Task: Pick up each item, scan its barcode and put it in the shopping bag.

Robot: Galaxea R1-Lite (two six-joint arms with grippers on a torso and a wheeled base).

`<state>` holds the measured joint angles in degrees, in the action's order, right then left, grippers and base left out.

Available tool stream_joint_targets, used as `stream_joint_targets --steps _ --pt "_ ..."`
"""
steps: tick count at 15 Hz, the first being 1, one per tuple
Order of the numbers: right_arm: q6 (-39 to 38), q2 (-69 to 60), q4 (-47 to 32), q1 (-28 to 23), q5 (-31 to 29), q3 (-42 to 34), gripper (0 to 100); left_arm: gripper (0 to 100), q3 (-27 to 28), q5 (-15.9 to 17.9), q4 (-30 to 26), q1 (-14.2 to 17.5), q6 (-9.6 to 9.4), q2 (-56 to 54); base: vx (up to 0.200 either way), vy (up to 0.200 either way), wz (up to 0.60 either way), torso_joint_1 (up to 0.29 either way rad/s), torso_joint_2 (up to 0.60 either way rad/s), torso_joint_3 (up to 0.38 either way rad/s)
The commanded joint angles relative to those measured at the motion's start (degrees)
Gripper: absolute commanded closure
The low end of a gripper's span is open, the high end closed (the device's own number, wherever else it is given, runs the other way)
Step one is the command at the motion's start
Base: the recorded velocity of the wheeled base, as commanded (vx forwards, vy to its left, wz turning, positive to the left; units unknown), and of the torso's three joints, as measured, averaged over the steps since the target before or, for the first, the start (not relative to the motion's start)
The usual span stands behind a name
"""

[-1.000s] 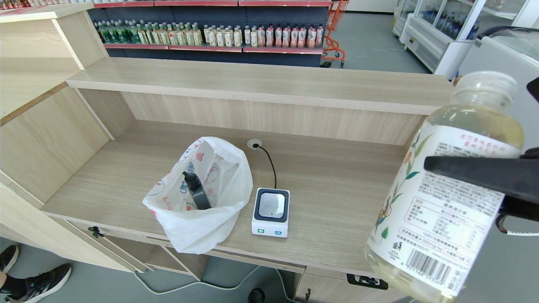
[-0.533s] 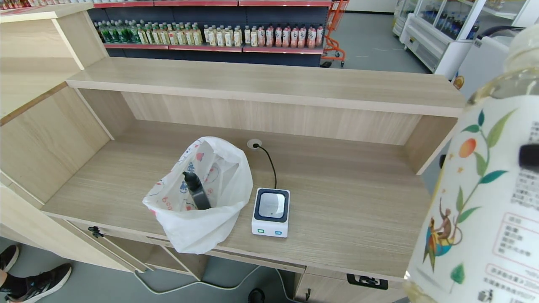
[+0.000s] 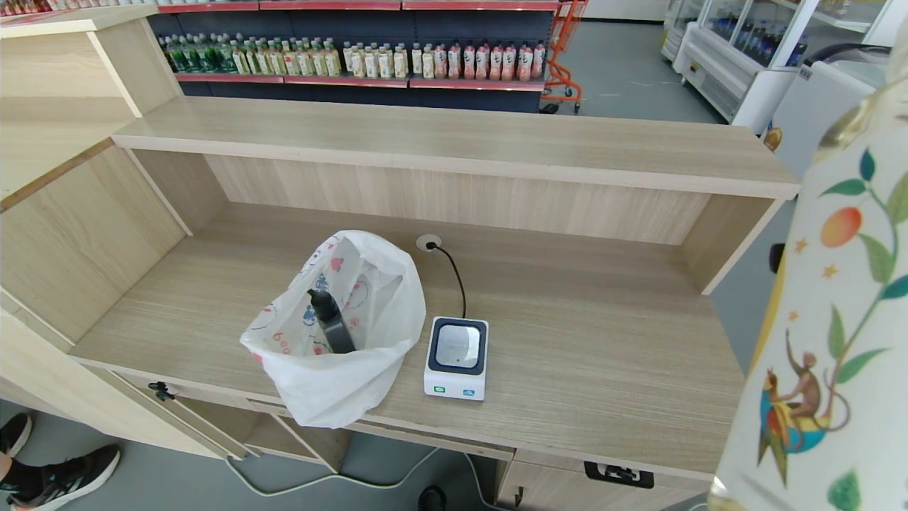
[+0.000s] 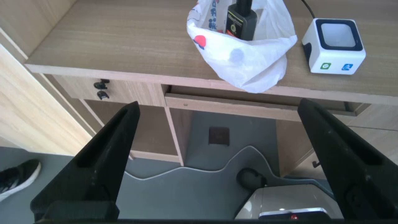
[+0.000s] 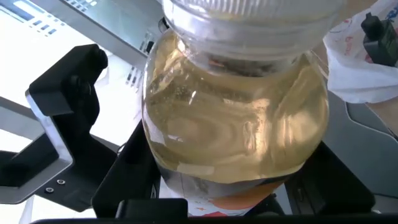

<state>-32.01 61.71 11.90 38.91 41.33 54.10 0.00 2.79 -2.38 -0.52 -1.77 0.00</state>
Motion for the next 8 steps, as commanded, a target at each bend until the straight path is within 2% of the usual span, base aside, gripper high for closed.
stream_joint_targets --steps 1,8 --pt "0.0 0.3 0.1 0.4 0.0 0.4 100 0 0.0 0.0 0.0 0.0 0.01 0.1 0.000 0.000 0.00 0.000 0.00 0.000" --pt "0.1 -0.1 0.1 0.3 -0.2 -1.1 100 0 0.0 0.0 0.0 0.0 0.01 0.1 0.000 0.000 0.00 0.000 0.00 0.000"
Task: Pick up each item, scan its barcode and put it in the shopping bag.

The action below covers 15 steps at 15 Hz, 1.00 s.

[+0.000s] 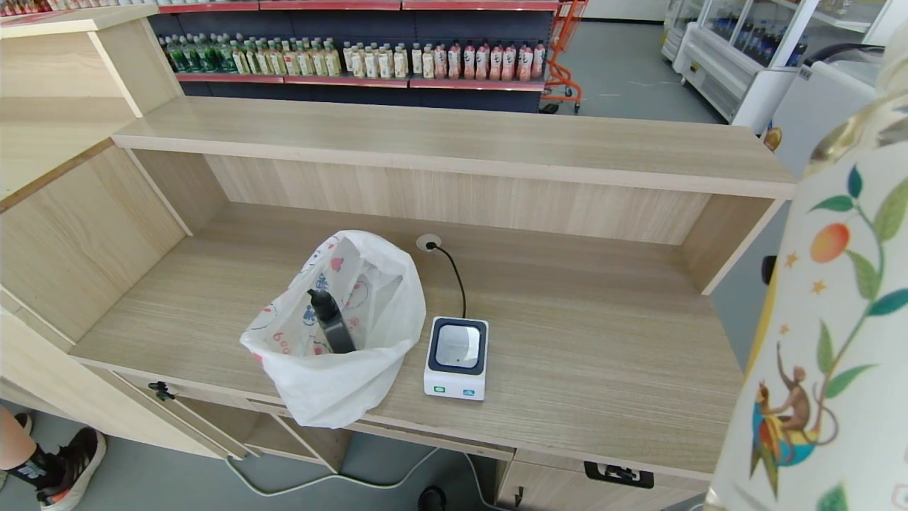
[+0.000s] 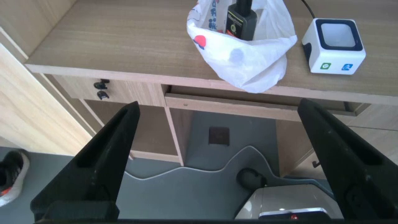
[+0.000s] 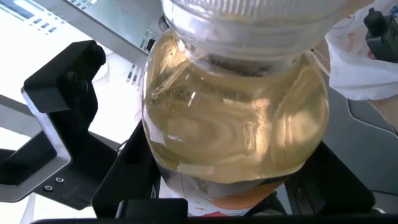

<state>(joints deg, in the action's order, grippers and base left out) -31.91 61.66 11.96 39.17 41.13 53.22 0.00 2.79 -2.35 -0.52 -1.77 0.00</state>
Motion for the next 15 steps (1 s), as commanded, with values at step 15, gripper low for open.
stream_joint_targets --steps 15 --pt "65.6 15.3 21.7 -25.7 -12.9 -16.2 100 0 0.0 0.0 0.0 0.0 0.01 0.1 0.000 0.000 0.00 0.000 0.00 0.000"
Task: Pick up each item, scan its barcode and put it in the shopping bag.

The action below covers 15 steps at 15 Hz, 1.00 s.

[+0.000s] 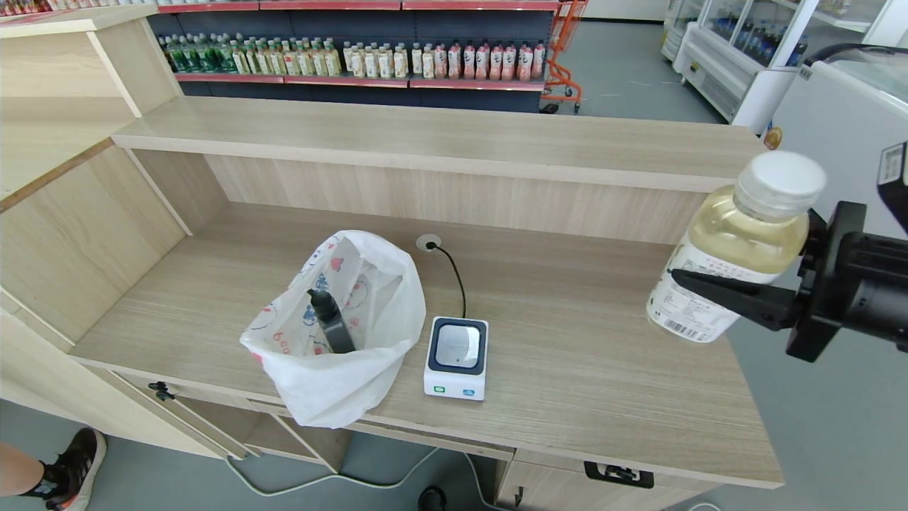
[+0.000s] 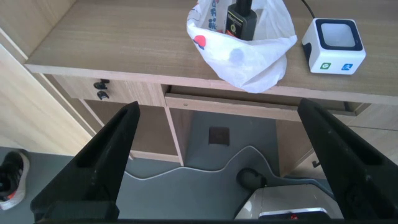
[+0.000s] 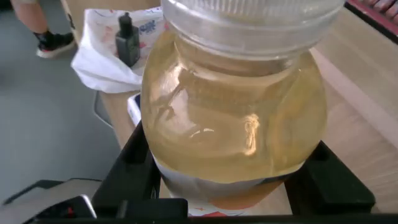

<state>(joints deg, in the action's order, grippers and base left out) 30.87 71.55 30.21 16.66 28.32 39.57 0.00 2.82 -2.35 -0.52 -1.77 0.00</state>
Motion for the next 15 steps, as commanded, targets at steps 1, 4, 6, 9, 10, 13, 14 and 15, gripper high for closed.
stream_joint_targets --steps 1,4,6,9,10,13,14,15 --pt "3.0 6.9 7.2 -3.8 -0.5 -4.2 100 0 0.0 0.0 0.0 0.0 0.01 0.1 0.000 0.000 0.00 0.000 0.00 0.000" --pt "5.5 10.8 17.0 -4.4 -4.7 -7.6 100 0 0.0 0.0 0.0 0.0 0.01 0.1 0.000 0.000 0.00 0.000 0.00 0.000" --pt "6.7 12.4 18.7 -4.1 -4.8 -7.7 100 0 0.0 0.0 0.0 0.0 0.01 0.1 0.000 0.000 0.00 0.000 0.00 0.000" --pt "11.0 14.1 21.0 -4.1 -4.7 -7.6 100 0 0.0 0.0 0.0 0.0 0.01 0.1 0.000 0.000 0.00 0.000 0.00 0.000" --pt "11.5 14.7 22.6 -4.1 -4.7 -7.7 100 0 0.0 0.0 0.0 0.0 0.01 0.1 0.000 0.000 0.00 0.000 0.00 0.000" --pt "11.4 14.8 24.1 -4.1 -4.7 -7.7 100 0 0.0 0.0 0.0 0.0 -0.25 0.1 0.000 0.000 0.00 0.000 0.00 0.000" --pt "11.4 14.5 24.1 -4.1 -4.7 -8.1 100 0 0.0 0.0 0.0 0.0 -0.17 0.1 0.000 0.000 0.00 0.000 0.00 0.000" --pt "11.4 14.3 24.1 -4.1 -4.7 -8.5 100 0 0.0 0.0 0.0 0.0 -0.17 0.1 0.000 0.000 0.00 0.000 0.00 0.000"
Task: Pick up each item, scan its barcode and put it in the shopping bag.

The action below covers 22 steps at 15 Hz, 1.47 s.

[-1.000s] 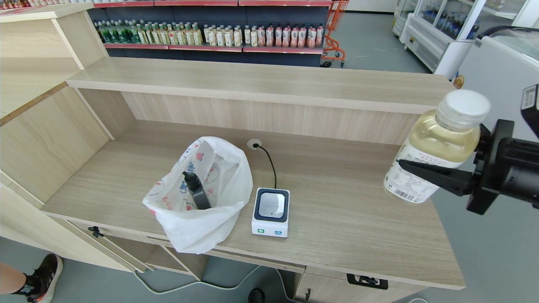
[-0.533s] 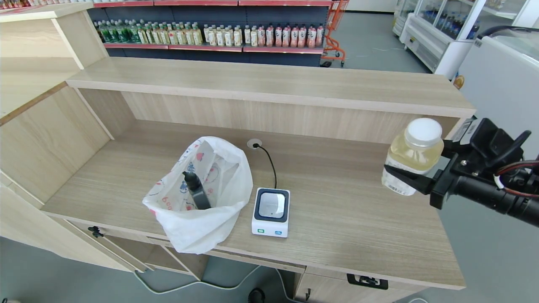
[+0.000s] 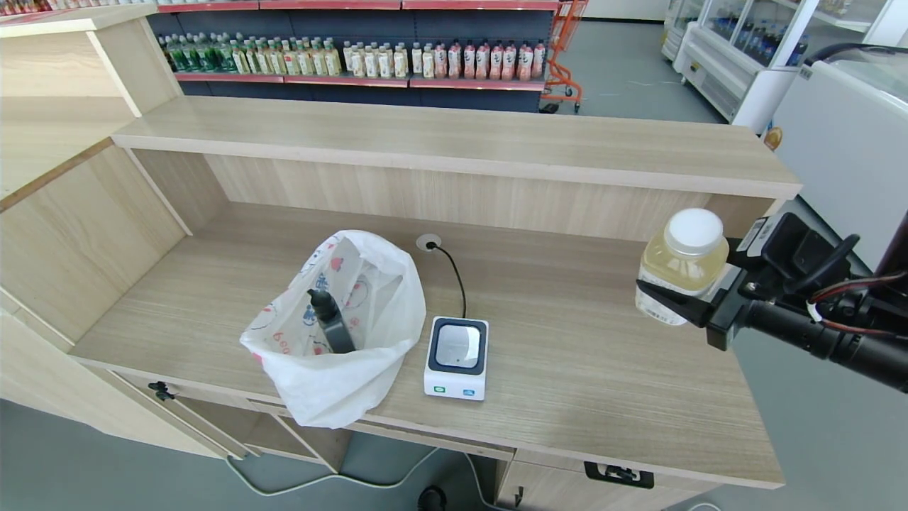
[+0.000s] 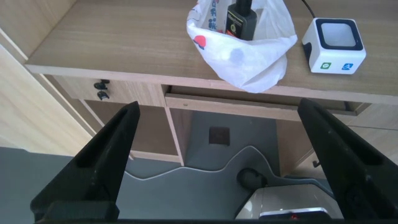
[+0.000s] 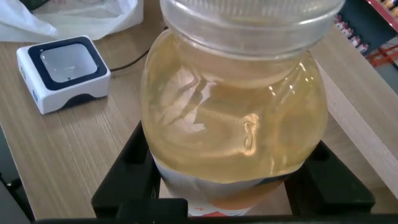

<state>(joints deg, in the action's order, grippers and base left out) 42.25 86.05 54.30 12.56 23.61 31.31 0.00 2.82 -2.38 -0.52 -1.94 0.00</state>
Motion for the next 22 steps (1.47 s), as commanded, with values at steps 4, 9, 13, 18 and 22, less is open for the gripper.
stream_joint_targets --steps 4,9,13,18,22 --pt "-0.1 -0.3 0.1 0.1 0.0 -0.1 100 0 0.0 0.0 0.0 0.0 0.18 0.1 0.000 0.100 0.00 0.000 0.00 0.000" --pt "0.6 0.8 0.1 0.2 0.2 0.1 100 0 0.0 0.0 0.1 0.0 0.36 0.1 0.000 0.200 0.00 0.003 0.00 0.001" --pt "2.4 9.8 8.6 0.3 0.6 3.4 100 0 0.0 0.0 0.0 0.0 0.27 0.1 0.000 0.200 0.00 0.000 0.00 0.005" --pt "2.5 24.6 20.9 1.2 7.1 9.5 100 0 0.0 0.0 0.0 0.0 0.00 0.1 0.000 0.160 0.00 0.001 0.00 0.004" --pt "2.6 29.7 25.3 1.8 10.1 10.4 100 0 0.0 0.0 0.0 0.0 0.09 0.1 0.000 0.000 0.00 0.000 0.00 0.000"
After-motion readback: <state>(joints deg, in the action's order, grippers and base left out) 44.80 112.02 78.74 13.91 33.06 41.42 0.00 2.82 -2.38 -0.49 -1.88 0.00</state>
